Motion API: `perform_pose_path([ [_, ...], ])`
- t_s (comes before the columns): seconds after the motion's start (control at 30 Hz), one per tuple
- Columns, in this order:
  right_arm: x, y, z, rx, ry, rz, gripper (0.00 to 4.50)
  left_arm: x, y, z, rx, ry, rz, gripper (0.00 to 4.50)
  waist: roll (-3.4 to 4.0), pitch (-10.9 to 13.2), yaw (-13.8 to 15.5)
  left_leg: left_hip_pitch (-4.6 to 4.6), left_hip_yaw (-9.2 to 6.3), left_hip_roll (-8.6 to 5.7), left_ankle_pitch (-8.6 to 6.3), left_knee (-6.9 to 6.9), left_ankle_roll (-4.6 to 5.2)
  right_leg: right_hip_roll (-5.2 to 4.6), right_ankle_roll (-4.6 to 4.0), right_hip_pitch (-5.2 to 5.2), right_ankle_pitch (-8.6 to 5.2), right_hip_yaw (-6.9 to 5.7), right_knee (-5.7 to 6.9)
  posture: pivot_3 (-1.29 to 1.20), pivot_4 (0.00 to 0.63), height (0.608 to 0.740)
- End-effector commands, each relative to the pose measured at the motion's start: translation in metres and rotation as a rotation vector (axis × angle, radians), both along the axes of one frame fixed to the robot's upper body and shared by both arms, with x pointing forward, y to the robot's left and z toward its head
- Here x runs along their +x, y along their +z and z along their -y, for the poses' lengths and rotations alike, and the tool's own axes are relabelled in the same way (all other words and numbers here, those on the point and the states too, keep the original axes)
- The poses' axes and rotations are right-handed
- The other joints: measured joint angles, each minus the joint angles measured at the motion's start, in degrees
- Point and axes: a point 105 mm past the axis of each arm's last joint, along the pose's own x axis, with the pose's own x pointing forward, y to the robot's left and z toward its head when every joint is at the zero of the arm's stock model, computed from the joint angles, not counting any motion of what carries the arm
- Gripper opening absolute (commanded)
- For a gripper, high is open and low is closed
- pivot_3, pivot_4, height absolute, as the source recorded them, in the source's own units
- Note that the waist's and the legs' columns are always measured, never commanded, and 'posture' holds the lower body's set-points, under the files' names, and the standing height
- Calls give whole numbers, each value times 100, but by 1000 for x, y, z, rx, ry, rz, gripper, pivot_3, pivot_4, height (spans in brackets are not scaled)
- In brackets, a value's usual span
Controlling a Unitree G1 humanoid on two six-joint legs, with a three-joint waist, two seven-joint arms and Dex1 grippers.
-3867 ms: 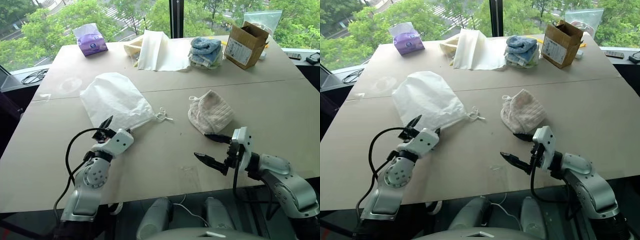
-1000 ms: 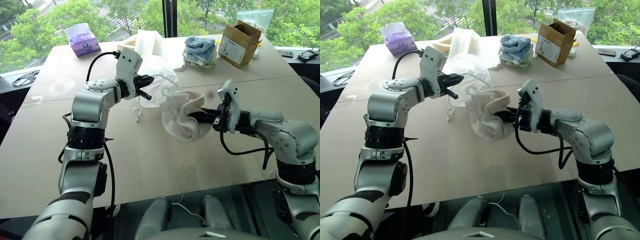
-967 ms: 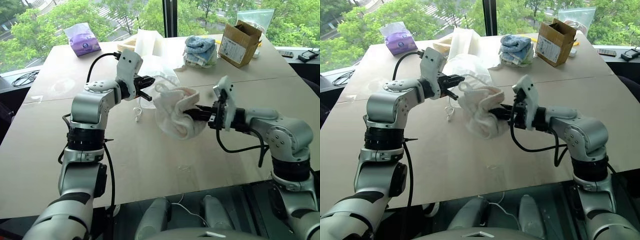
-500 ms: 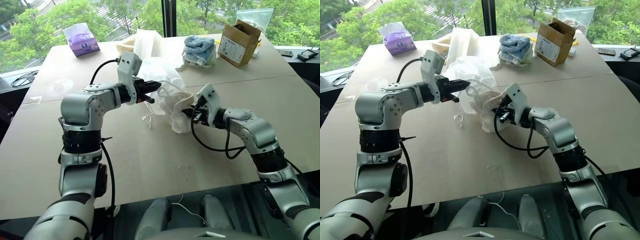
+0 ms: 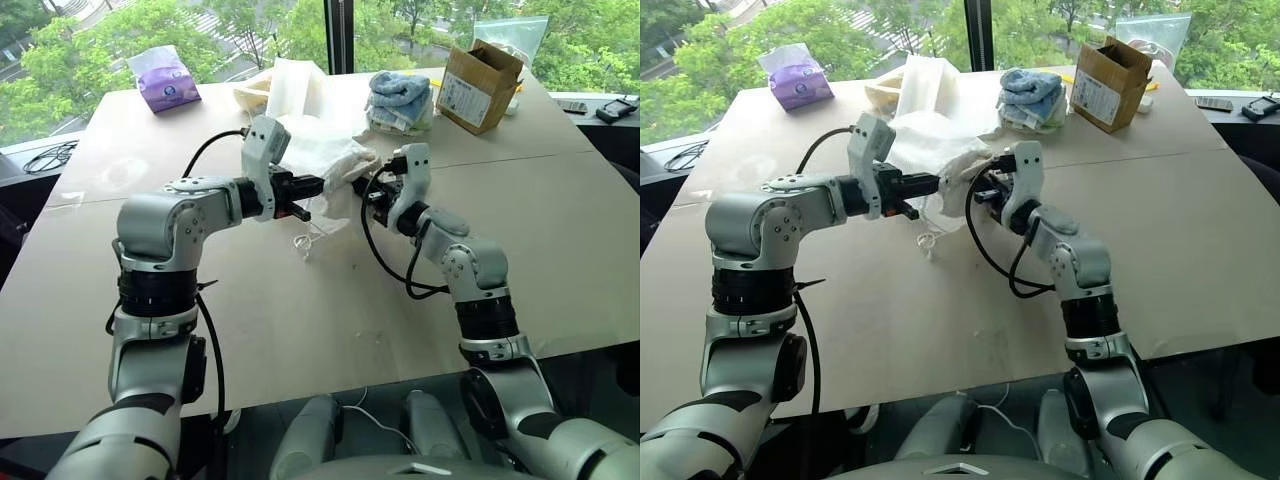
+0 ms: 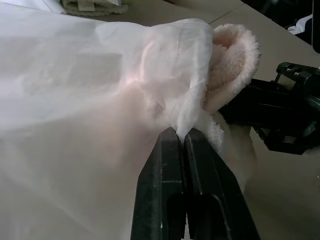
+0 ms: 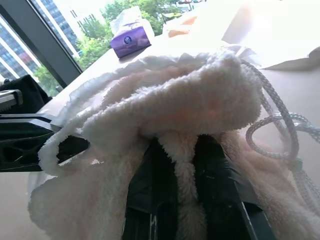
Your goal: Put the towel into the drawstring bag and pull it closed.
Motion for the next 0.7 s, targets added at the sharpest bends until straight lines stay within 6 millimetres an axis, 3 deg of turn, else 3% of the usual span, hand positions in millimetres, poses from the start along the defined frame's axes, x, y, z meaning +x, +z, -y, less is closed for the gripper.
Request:
perform_pose_path([
  [0.03,-6,4,-17,-84,50,82,30,-11,14,11,-28,-76,39,0,0,0,-57,0,2,0,0,0,0,0,0,-2,0,2,3,0,150,740],
  [0.2,-21,-2,-33,-227,184,181,30,-14,14,15,-35,-92,34,0,0,0,-131,0,18,0,0,0,0,0,0,-8,0,19,20,0,150,740],
  [0.37,-36,3,-42,-208,285,242,30,-17,8,17,-14,-116,27,0,0,0,-127,2,23,2,1,4,-2,2,0,-15,0,26,41,0,150,740],
  [0.53,-18,28,-34,91,117,163,30,-28,1,26,-28,-177,-2,0,0,0,-111,3,24,2,6,10,-9,3,0,-21,0,32,61,0,150,740],
  [0.7,-13,34,-37,389,35,-1,30,-35,-3,26,-35,-204,-21,0,1,0,-87,5,25,0,7,9,-12,2,0,-28,0,37,64,0,150,740],
])
